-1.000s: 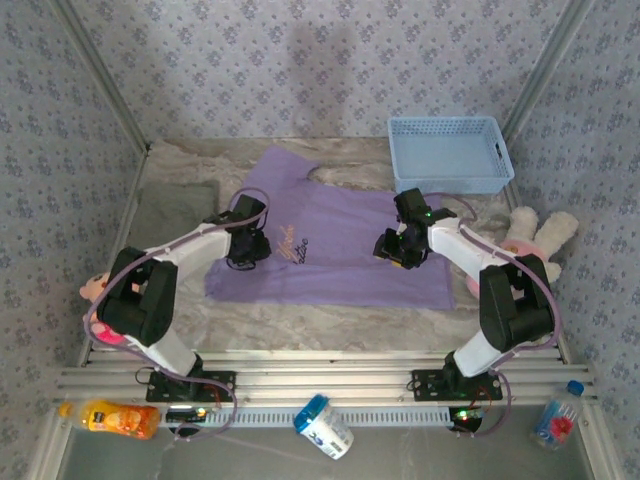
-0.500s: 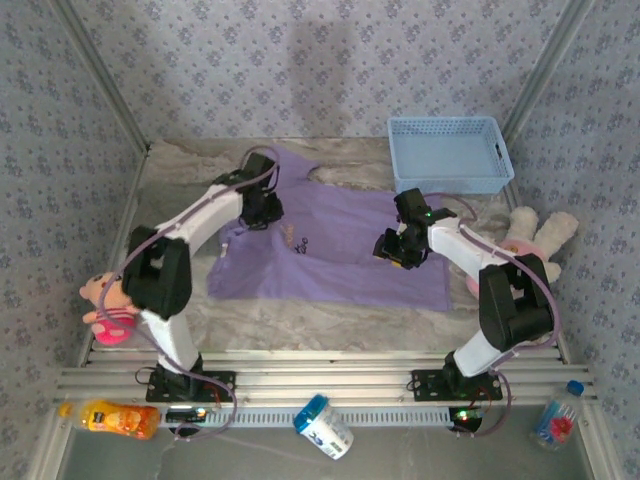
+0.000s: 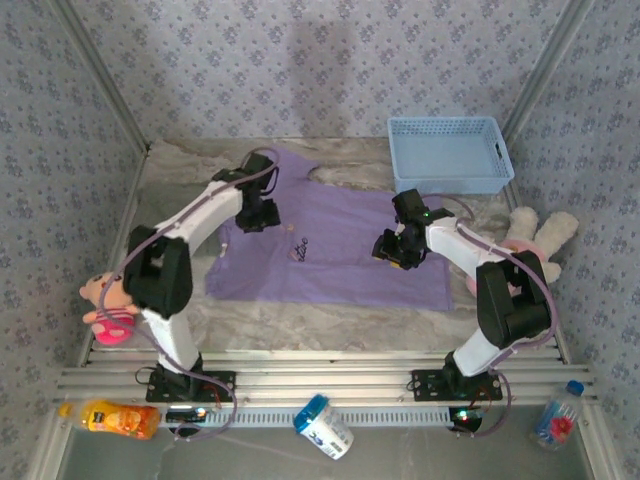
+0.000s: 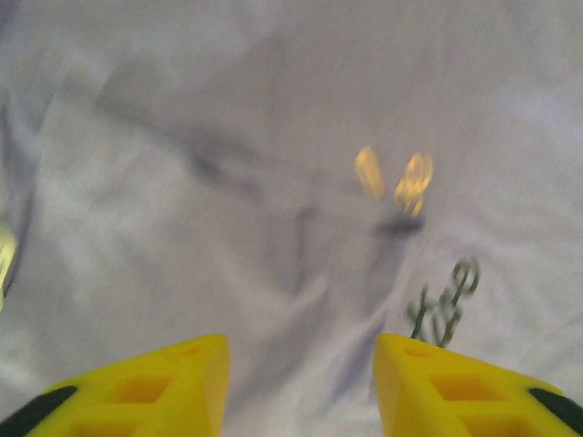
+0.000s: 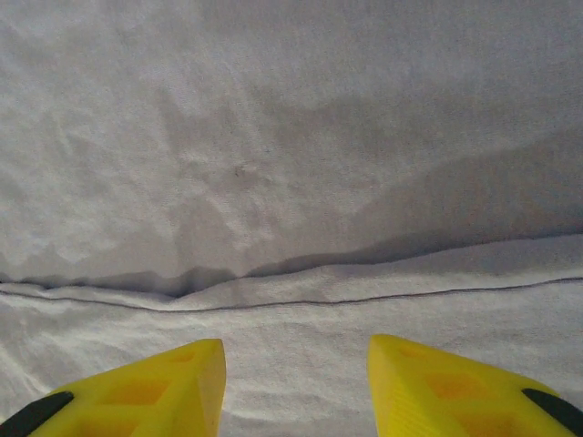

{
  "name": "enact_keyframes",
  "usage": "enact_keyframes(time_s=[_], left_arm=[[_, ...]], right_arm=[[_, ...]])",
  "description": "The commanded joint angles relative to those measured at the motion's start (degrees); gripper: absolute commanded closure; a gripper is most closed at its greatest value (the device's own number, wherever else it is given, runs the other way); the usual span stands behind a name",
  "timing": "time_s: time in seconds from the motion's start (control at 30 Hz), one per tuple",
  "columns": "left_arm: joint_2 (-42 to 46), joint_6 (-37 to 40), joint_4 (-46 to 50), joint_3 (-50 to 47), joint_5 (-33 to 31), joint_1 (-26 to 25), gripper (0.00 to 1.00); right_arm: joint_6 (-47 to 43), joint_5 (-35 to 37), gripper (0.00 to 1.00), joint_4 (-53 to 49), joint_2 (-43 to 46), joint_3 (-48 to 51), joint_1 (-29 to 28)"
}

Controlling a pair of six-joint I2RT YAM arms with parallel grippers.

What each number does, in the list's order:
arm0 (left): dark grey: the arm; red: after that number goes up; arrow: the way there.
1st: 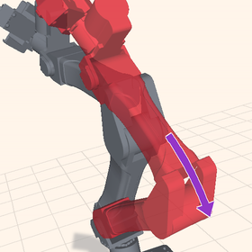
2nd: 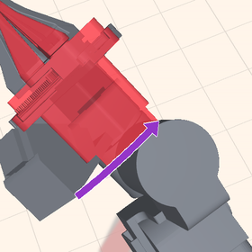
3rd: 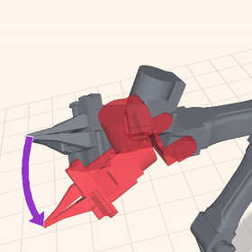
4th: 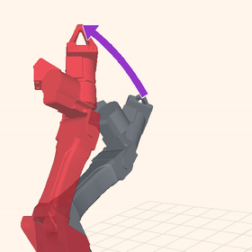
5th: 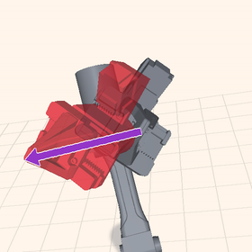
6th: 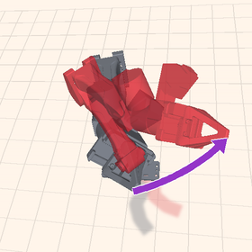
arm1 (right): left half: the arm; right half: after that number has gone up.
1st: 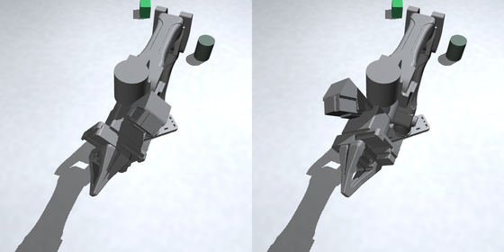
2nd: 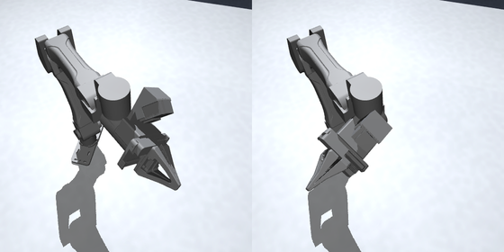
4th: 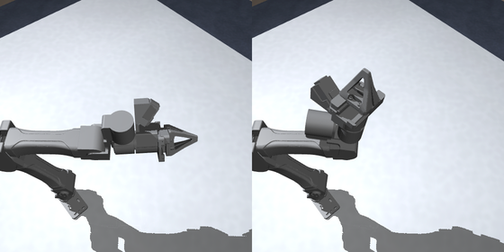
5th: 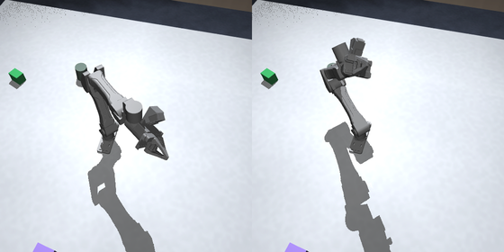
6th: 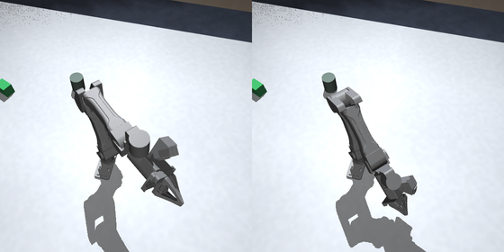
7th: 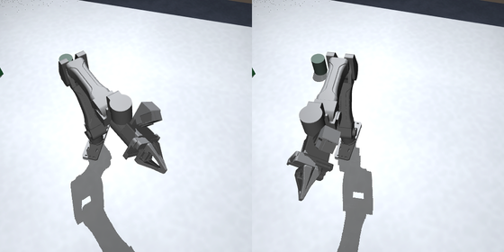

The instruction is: Fold and stack the mixed laundry pile

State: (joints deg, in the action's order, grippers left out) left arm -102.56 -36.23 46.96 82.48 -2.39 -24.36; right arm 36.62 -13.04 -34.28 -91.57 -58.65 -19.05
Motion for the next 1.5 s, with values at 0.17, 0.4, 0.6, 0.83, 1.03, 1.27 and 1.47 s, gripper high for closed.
enact_keyframes(time_s=[0.17,0.4,0.6,0.83,1.03,1.27,1.47], left_arm=[[9.0,-9.9,-7.3,-22.5,-1.1,0.5,0.75],[4.6,-10.4,-7.4,-25.5,-5.0,0.5,0.76],[7.6,-11.8,-5.4,-32.1,-4.9,-0.6,0.76],[17.0,-17.2,-0.2,-40.2,-3.7,-4.6,0.75],[21.2,-18.5,1.6,-34.7,-3.7,-5.5,0.61],[12.2,-6.7,1.6,-10.2,-8.0,-0.5,0.29],[-2.1,1.1,-1.4,9.3,-3.7,5.2,0.28]], right_arm=[[-2.3,7.1,0.62,-0.5,-1.5,2.8,2.8],[-2.1,8.6,0.61,1.8,-5.3,5.5,3.2],[-2.5,10.2,0.60,-4.8,-4.3,7.4,3.2],[-1.0,6.4,0.59,-6.2,3.3,15.3,2.4],[-1.2,5.9,0.59,-11.7,9.1,11.6,2.6],[-5.6,6.9,0.53,-10.9,7.4,-2.4,5.6],[-5.6,6.1,0.48,-3.6,1.3,-9.2,12.8]])
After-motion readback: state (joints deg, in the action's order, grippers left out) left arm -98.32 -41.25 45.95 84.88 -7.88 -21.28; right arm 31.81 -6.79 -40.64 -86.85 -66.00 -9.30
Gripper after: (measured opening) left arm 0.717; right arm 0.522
